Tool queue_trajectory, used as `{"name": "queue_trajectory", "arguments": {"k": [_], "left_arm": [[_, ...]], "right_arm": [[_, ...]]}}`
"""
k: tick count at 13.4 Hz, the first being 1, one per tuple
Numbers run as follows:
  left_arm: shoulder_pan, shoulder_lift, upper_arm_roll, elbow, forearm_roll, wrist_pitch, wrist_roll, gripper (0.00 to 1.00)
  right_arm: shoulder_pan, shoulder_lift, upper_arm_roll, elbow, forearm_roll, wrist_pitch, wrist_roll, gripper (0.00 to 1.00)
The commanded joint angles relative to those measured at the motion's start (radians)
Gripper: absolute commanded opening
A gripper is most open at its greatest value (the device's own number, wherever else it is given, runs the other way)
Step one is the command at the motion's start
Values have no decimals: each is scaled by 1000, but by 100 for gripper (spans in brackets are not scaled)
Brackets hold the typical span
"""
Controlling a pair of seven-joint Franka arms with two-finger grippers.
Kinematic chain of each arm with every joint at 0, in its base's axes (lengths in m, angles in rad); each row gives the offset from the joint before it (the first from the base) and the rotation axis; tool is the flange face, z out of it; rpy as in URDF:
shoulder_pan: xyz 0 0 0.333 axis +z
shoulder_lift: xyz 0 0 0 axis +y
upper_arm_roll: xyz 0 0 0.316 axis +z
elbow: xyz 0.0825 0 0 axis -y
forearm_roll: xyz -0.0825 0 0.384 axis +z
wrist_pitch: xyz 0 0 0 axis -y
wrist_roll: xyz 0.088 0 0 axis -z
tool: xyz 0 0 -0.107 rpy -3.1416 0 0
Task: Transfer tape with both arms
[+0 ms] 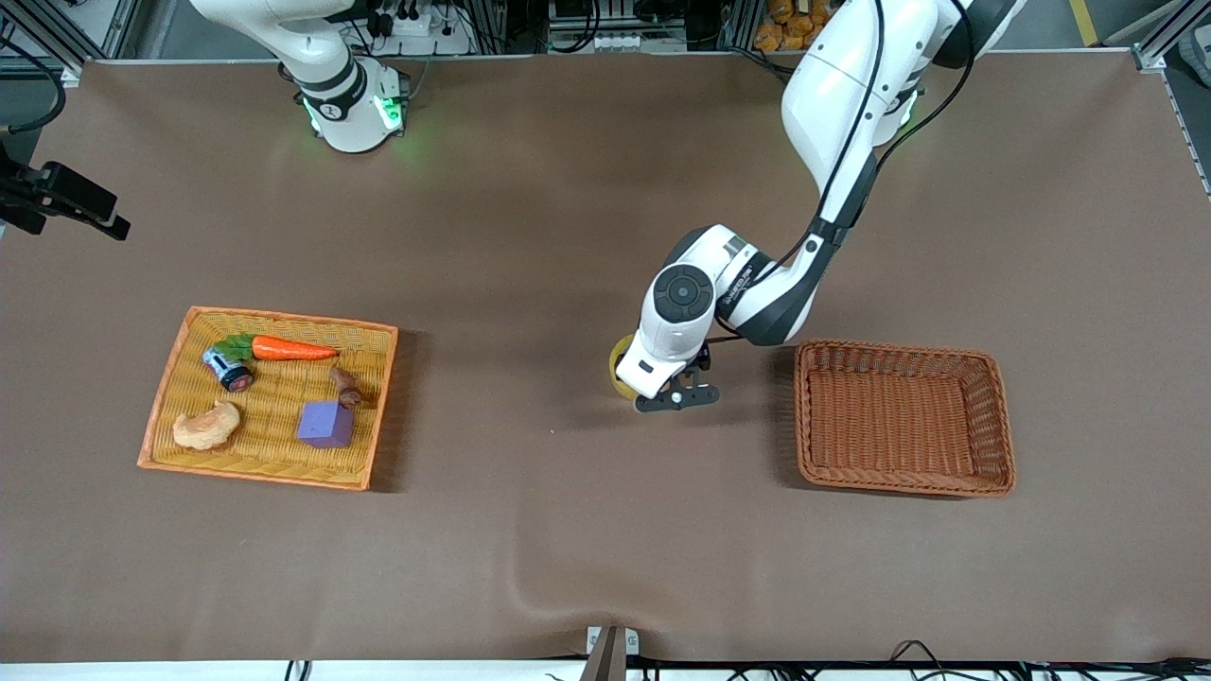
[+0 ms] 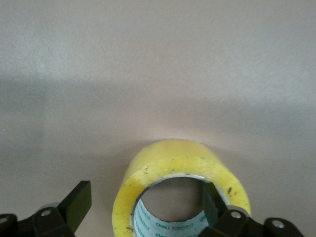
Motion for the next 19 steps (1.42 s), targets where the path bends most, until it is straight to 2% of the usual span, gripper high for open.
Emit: {"name": "queue_trajectory", "arguments": {"k": [1, 2, 3, 8, 13, 16, 19], "left_arm": [[-12, -1, 11, -16, 24, -11, -14, 100], [-16, -5, 10, -17, 23, -25, -44, 42], [-26, -8, 11, -15, 23, -53, -120, 0], [-21, -24, 11, -15, 35, -64, -162, 0], [13, -165, 11, -16, 35, -217, -228, 0], [110, -278, 10, -23, 33, -345, -273, 0], [299, -392, 7, -140, 36, -344, -262, 0]], "right_arm": [[-19, -8, 24, -14, 8, -2, -13, 100], [-19, -8, 24, -13, 13, 1, -13, 100], [-19, -8, 24, -10, 13, 1, -12, 100], [-21, 0, 23, -1, 11, 0, -13, 100], [-28, 20, 23, 7, 5, 1, -15, 100], [-16, 21, 23, 7, 7, 1, -12, 100], [-16, 26, 24, 7, 11, 1, -12, 100]]}}
